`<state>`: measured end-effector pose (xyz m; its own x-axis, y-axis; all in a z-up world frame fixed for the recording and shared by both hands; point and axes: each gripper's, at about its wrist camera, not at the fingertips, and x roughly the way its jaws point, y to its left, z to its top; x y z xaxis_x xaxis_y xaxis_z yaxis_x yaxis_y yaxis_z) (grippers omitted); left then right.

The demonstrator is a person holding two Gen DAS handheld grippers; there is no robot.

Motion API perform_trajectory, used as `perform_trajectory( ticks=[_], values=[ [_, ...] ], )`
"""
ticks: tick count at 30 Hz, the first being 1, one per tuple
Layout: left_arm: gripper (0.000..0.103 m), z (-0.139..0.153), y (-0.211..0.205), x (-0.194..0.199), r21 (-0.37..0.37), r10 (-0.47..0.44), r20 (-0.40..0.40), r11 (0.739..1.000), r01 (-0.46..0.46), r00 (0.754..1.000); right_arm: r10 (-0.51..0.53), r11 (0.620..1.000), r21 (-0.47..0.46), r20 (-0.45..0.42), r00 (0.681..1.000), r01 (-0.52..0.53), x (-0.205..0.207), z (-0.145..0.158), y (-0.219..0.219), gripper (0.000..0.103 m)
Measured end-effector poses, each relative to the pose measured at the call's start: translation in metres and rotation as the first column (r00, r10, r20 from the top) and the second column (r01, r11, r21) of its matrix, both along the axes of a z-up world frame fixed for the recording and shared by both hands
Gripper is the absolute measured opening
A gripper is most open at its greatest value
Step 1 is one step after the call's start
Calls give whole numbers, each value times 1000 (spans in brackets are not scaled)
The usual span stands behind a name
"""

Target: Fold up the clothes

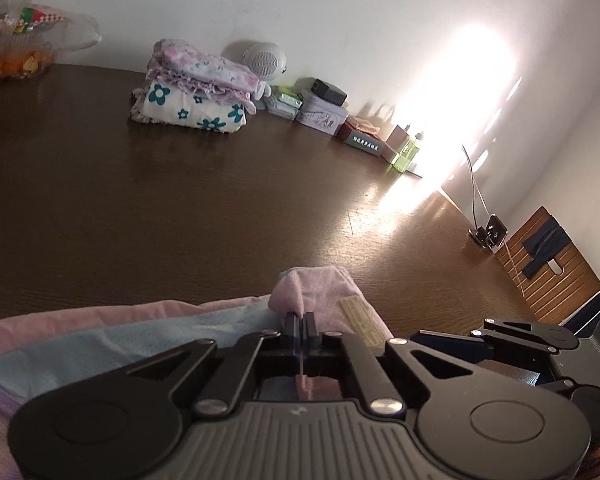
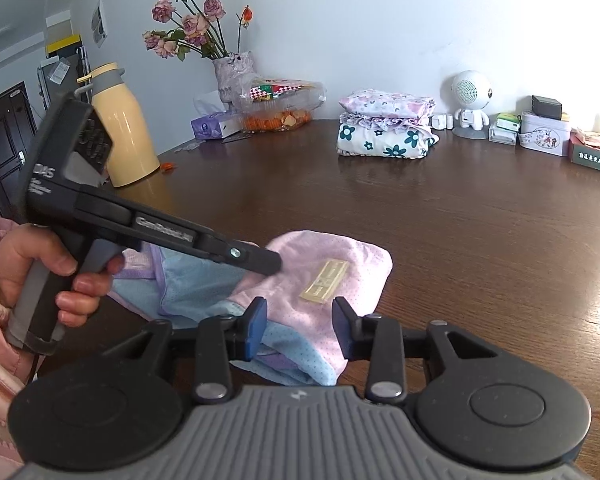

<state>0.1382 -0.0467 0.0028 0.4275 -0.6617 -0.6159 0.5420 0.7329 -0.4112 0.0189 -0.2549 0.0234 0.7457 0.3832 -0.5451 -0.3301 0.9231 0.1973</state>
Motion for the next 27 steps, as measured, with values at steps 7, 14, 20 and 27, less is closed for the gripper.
perform_trajectory(
  ticks=[7,14,20,27],
  values=[
    [0,3,24,-1,29,50,24,998,-51,998,21,999,-35,13,1000,-21,6,6,8,42],
    [31,-13,23,0,-70,-2,-109,997,-6,994,-6,1000,-28,-5,1000,6,13,2,6,45],
    [2,-19,16,5,-69,-1,-131,998,-8,991,-6,1000,-10,-9,1000,6,11,0,4,45],
    [0,-5,20,-2,-90,4,-66,996,-9,998,-18,1000,-8,-7,1000,18,12,0,1,46]
  ],
)
